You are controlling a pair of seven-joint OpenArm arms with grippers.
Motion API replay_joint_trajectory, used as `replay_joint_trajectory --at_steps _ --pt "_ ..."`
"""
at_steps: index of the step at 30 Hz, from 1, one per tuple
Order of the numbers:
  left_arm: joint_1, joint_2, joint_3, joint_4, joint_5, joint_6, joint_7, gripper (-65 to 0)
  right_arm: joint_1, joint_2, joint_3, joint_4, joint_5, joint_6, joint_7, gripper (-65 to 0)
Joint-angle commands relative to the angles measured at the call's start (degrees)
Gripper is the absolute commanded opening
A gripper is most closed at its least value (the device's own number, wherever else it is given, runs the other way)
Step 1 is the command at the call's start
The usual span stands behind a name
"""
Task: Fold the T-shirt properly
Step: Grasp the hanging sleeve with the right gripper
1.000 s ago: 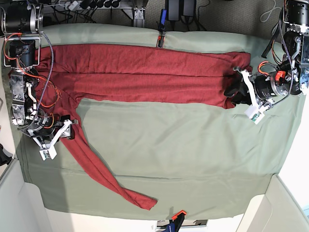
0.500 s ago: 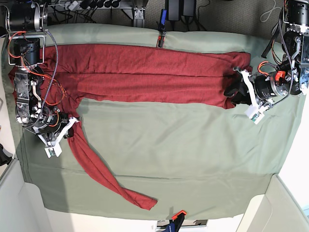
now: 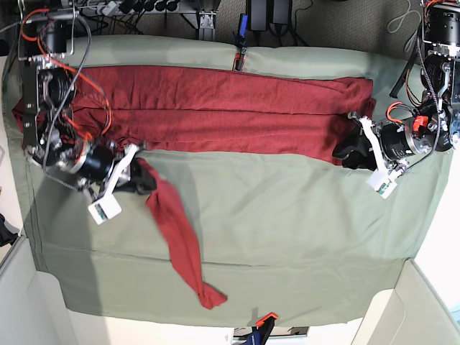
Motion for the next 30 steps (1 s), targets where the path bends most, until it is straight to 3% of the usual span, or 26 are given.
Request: replay_joint_trajectory --at_steps 1,9,16,18,20,24,30 --pt "-0.81 -1.11 -0.55 0.81 -0.85 -0.10 -0.94 -40.7 -0.72 0.46 0.22 2.62 1.84 0.39 0.72 -65.0" --pt "-0.76 -1.07 -0.55 0.81 -4.46 -0.10 -0.85 -40.7 -14.43 0.50 0.22 16.00 4.02 1.29 0.09 -65.0" --pt "-0.94 -0.50 -0.46 0.83 -8.31 -0.10 0.57 -38.0 -19.26 0.46 0.22 19.32 3.37 1.18 -0.35 -63.8" --pt "-1.42 0.79 -0.44 0.87 -8.87 -0.10 0.52 -33.6 -19.26 0.46 0.24 19.32 3.04 1.11 -0.33 -41.7" --pt "-2.60 3.04 -0.39 0.87 -8.96 -0.10 0.55 -32.7 -19.26 0.48 0.24 19.32 2.47 1.09 -0.28 -26.3" --pt "-6.19 8.81 0.15 0.85 -8.02 -0.10 0.52 -32.7 -19.23 0.26 1.99 19.34 0.55 0.59 0.37 -23.9" --pt "-12.63 15.74 8.07 -2.58 4.26 -0.10 -2.60 -32.7 -18.95 0.31 13.84 19.34 0.46 -0.39 0.52 -23.9"
